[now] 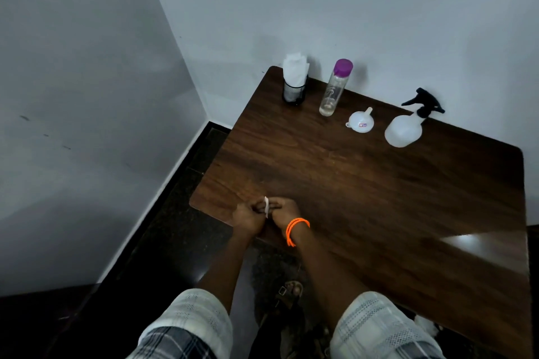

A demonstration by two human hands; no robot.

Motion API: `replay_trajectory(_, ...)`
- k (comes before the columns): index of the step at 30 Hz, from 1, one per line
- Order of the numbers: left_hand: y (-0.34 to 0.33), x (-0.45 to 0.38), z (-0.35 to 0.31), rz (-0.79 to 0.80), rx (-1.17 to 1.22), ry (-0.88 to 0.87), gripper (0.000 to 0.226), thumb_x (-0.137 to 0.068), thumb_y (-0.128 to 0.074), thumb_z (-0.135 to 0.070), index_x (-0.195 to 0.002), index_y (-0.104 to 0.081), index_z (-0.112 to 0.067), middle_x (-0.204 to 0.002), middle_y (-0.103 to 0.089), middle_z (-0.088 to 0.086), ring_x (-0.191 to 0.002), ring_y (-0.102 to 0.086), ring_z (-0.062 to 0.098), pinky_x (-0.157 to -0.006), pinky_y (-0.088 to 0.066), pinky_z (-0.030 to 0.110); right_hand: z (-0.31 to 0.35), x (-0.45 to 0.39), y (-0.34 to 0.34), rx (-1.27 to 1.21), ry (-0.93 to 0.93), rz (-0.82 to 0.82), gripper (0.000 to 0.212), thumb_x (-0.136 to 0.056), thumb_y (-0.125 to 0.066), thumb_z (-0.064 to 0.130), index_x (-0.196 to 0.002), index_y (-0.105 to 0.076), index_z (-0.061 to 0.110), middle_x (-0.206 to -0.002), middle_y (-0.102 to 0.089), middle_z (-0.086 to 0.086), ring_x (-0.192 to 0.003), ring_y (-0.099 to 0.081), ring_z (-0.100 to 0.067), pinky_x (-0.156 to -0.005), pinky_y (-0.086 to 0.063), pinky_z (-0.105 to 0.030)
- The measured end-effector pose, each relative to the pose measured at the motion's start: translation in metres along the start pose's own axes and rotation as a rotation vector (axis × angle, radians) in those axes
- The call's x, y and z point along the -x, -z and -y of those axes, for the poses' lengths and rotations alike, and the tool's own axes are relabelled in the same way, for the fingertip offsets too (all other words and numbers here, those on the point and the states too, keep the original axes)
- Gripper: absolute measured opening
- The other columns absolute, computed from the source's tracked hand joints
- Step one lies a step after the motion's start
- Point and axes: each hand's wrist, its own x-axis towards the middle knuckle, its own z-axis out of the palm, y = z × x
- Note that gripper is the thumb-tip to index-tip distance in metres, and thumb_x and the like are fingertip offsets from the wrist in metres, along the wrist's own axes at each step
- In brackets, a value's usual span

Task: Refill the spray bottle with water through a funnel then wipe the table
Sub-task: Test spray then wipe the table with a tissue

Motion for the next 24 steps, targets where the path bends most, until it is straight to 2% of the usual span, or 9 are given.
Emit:
replay_trajectory(3, -0.012, -0.009, -0.015, 0.064, 0.091, 0.019, 0.042, -0.081, -0.066, 0.009, -0.118, -0.075, -0.008, -0.114, -0.075, 0.017, -0.102, -0.071, 0.019, -0.085, -0.053, 0.021, -0.012, -0.011, 0.019, -0.224, 0.013, -0.047, 0.047, -0.049, -0.062, 0.004, -0.087, -0.083, 0.022, -0.091, -0.079, -0.014, -0.094, -0.075, -0.038, -0.089, -0.058, -0.059)
replay_trajectory(6, -0.036, -0.013, -0.040, 0.126, 0.188, -0.030, 0.042, -0.080, -0.058, 0.022, -0.116, -0.070, 0.006, -0.113, -0.072, 0.018, -0.086, -0.068, 0.011, -0.069, -0.053, 0.007, 0.033, 0.037, 0.054, -0.334, 0.006, -0.164, 0.042, -0.058, -0.063, -0.008, -0.092, -0.081, 0.010, -0.093, -0.078, -0.019, -0.095, -0.074, -0.039, -0.087, -0.060, -0.052)
replay_trajectory(8, -0.055, -0.014, -0.058, 0.184, 0.199, -0.078, 0.038, -0.081, -0.058, 0.024, -0.116, -0.068, 0.011, -0.114, -0.070, 0.022, -0.073, -0.068, -0.002, -0.075, -0.056, 0.015, 0.048, 0.062, 0.080, -0.381, -0.019, -0.238, 0.037, -0.073, -0.062, -0.017, -0.088, -0.079, 0.012, -0.088, -0.077, -0.017, -0.084, -0.074, -0.031, -0.078, -0.060, -0.039)
replay_trajectory(9, -0.065, -0.012, -0.067, 0.216, 0.186, -0.090, 0.036, -0.082, -0.060, 0.021, -0.116, -0.069, 0.009, -0.115, -0.070, 0.025, -0.077, -0.069, 0.000, -0.084, -0.058, 0.026, 0.051, 0.071, 0.093, -0.406, -0.024, -0.271, 0.038, -0.077, -0.060, -0.020, -0.088, -0.077, 0.011, -0.086, -0.077, -0.016, -0.078, -0.072, -0.025, -0.073, -0.058, -0.034)
replay_trajectory(13, -0.108, 0.007, -0.102, 0.317, 0.093, -0.109, 0.038, -0.076, -0.073, 0.001, -0.114, -0.076, -0.005, -0.111, -0.075, 0.018, -0.100, -0.071, 0.024, -0.094, -0.057, 0.037, 0.039, 0.100, 0.149, -0.488, -0.048, -0.394, 0.030, -0.085, -0.060, -0.017, -0.086, -0.075, 0.009, -0.073, -0.076, -0.007, -0.064, -0.070, -0.015, -0.063, -0.058, -0.027)
replay_trajectory(16, -0.146, 0.031, -0.129, 0.406, 0.042, -0.157, 0.034, -0.071, -0.077, -0.007, -0.104, -0.078, -0.006, -0.105, -0.077, 0.019, -0.097, -0.073, 0.026, -0.088, -0.060, 0.037, 0.016, 0.124, 0.192, -0.531, -0.083, -0.503, 0.022, -0.081, -0.069, -0.013, -0.091, -0.077, 0.004, -0.085, -0.075, -0.022, -0.076, -0.068, -0.027, -0.071, -0.059, -0.041)
replay_trajectory(20, -0.203, 0.068, -0.158, 0.546, -0.040, -0.199, 0.032, -0.077, -0.082, 0.001, -0.107, -0.074, 0.004, -0.104, -0.073, 0.012, -0.091, -0.068, 0.021, -0.068, -0.054, 0.019, -0.014, 0.169, 0.246, -0.598, -0.115, -0.593, 0.017, -0.078, -0.081, -0.005, -0.091, -0.075, 0.005, -0.066, -0.073, -0.006, -0.055, -0.066, -0.011, -0.052, -0.056, -0.024)
replay_trajectory(23, -0.255, 0.102, -0.167, 0.667, -0.133, -0.239, 0.036, -0.076, -0.085, 0.001, -0.109, -0.074, 0.003, -0.106, -0.073, 0.016, -0.097, -0.069, 0.025, -0.083, -0.059, 0.031, -0.051, 0.202, 0.286, -0.622, -0.137, -0.646, 0.018, -0.081, -0.079, -0.004, -0.087, -0.072, 0.012, -0.062, -0.070, 0.000, -0.054, -0.064, -0.010, -0.047, -0.055, -0.022)
replay_trajectory(24, -0.271, 0.116, -0.169, 0.711, -0.145, -0.243, 0.033, -0.076, -0.084, 0.003, -0.108, -0.074, 0.002, -0.102, -0.073, 0.016, -0.093, -0.069, 0.025, -0.080, -0.060, 0.029, -0.065, 0.213, 0.297, -0.629, -0.142, -0.676, 0.019, -0.082, -0.078, -0.003, -0.085, -0.071, 0.014, -0.062, -0.070, 0.001, -0.056, -0.063, -0.012, -0.046, -0.054, -0.021)
